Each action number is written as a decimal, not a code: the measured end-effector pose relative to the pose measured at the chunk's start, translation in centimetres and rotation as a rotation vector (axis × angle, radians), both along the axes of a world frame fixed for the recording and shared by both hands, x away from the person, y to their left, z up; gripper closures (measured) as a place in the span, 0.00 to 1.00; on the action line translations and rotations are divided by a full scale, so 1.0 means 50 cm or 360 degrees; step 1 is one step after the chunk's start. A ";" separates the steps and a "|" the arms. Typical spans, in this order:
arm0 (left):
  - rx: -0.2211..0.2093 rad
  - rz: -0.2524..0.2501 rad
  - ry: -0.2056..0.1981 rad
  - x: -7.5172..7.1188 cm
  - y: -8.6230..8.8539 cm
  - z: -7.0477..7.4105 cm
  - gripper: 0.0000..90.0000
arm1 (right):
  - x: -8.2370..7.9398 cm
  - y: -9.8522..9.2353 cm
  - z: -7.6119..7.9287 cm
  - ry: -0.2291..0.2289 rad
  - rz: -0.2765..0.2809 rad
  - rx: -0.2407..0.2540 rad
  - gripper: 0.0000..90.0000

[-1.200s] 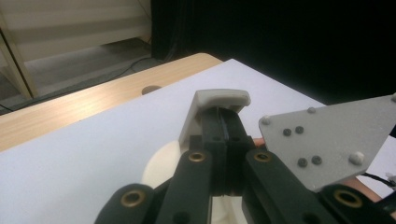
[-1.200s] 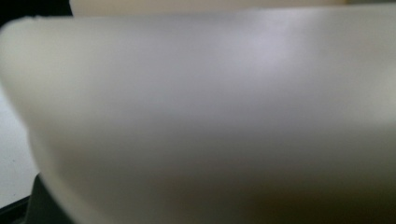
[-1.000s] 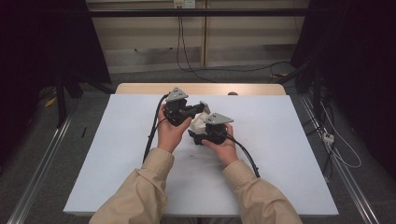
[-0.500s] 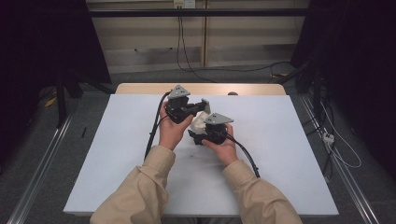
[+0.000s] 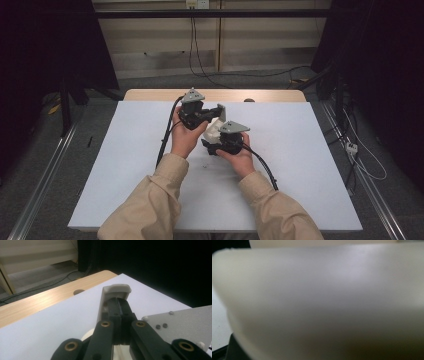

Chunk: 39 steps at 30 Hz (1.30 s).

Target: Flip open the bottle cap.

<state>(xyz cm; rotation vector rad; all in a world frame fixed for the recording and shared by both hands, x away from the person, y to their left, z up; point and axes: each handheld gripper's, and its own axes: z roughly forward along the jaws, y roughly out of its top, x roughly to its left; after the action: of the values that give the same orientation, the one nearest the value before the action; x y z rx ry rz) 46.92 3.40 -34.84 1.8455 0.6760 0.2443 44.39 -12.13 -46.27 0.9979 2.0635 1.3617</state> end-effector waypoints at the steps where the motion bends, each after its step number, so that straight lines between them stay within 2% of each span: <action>1: -0.0003 0.0000 0.0001 0.001 -0.001 0.000 1.00 | 0.000 0.000 0.000 0.0000 -0.0001 -0.0001 0.20; 5: -0.0026 -0.0005 0.0024 0.006 -0.001 -0.001 1.00 | 0.000 0.000 0.000 0.0001 -0.0001 -0.0001 0.20; 10: 0.0009 -0.0007 0.0003 0.007 -0.005 0.000 1.00 | 0.000 0.000 0.000 0.0002 0.0000 0.0002 0.20; 39: 0.0012 -0.0010 0.0043 0.032 -0.022 -0.009 1.00 | 0.000 0.000 0.000 0.0003 0.0000 0.0001 0.20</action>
<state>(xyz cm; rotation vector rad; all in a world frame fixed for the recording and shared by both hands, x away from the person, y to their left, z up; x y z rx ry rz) 48.54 2.28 -35.29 1.8607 0.6890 0.2182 44.41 -12.14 -46.28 0.9994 2.0646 1.3625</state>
